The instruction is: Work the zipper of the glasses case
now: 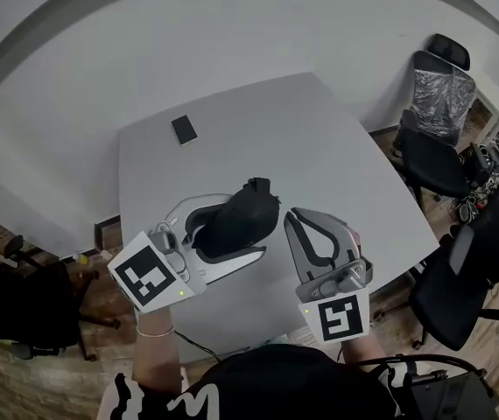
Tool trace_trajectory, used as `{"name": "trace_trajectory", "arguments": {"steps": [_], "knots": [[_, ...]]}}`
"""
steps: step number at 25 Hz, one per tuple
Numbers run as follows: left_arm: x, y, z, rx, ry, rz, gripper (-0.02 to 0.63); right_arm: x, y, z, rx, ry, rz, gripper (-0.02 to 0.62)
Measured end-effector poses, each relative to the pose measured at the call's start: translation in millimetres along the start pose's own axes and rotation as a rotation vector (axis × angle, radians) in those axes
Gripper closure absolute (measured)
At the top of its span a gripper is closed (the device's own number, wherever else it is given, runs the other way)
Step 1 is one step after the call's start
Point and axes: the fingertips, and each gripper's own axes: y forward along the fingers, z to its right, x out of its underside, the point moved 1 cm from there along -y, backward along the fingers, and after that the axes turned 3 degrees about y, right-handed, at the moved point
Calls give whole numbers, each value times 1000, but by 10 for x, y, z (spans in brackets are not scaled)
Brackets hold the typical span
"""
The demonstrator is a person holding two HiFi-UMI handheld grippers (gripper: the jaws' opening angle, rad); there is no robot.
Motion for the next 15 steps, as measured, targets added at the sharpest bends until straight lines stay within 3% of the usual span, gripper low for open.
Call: {"name": "trace_trajectory", "arguments": {"steps": [4, 10, 15], "knots": [[-29, -66, 40, 22, 104, -69, 311, -209, 91, -68, -11, -46, 64, 573], [36, -89, -24, 23, 184, -185, 311, -303, 111, 17, -9, -61, 110, 571], [14, -122, -10, 35, 227, -203, 311, -355, 97, 10, -4, -87, 129, 571]]}}
